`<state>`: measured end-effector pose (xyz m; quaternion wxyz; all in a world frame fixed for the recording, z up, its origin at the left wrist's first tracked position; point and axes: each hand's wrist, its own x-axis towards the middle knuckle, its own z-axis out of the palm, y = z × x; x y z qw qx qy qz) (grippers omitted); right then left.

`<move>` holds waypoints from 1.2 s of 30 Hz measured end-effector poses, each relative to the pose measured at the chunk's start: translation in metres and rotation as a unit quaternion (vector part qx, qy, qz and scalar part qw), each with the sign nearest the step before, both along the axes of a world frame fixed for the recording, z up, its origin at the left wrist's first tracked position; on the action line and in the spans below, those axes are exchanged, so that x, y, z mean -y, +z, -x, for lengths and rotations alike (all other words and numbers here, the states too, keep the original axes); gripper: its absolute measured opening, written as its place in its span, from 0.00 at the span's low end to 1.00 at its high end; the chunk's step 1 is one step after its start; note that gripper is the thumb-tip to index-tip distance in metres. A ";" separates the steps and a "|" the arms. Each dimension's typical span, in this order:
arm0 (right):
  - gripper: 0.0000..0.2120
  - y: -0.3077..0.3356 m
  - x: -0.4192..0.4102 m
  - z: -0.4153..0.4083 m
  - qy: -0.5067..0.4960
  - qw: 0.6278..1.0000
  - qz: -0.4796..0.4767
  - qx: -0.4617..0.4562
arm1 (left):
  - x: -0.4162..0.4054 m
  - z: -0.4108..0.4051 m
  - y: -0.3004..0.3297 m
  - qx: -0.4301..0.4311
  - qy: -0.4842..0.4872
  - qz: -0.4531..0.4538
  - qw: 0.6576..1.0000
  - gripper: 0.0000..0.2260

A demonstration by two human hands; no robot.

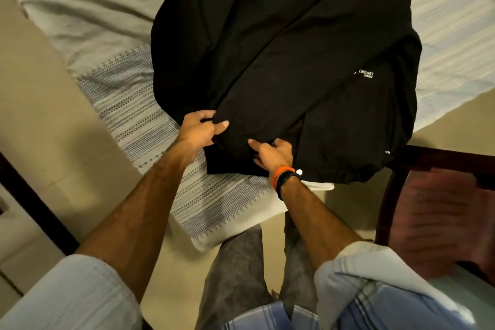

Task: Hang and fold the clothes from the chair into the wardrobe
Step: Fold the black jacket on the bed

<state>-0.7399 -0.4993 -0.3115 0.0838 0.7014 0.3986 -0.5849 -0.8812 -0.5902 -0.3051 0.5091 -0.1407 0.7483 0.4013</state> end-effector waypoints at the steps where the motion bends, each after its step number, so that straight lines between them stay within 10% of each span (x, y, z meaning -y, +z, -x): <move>1: 0.12 0.001 0.000 0.000 -0.017 0.999 0.023 -0.025 | 0.003 0.002 0.000 -0.006 -0.005 -0.005 1.000 0.09; 11: 0.15 -0.008 0.007 0.006 0.018 0.999 0.003 0.030 | 0.016 -0.011 0.000 -0.205 -0.114 0.089 0.968 0.18; 17: 0.32 0.022 -0.021 0.006 0.315 0.936 -0.046 0.149 | 0.014 -0.005 0.024 -0.190 -0.164 0.117 0.961 0.18; 23: 0.13 0.064 -0.074 -0.002 0.346 0.929 -0.124 0.049 | -0.006 -0.001 0.065 -0.212 -0.241 0.125 0.939 0.23; 36: 0.27 0.099 -0.223 0.016 0.446 0.841 -0.305 -0.018 | -0.167 -0.035 0.100 -0.310 -0.361 0.056 0.878 0.26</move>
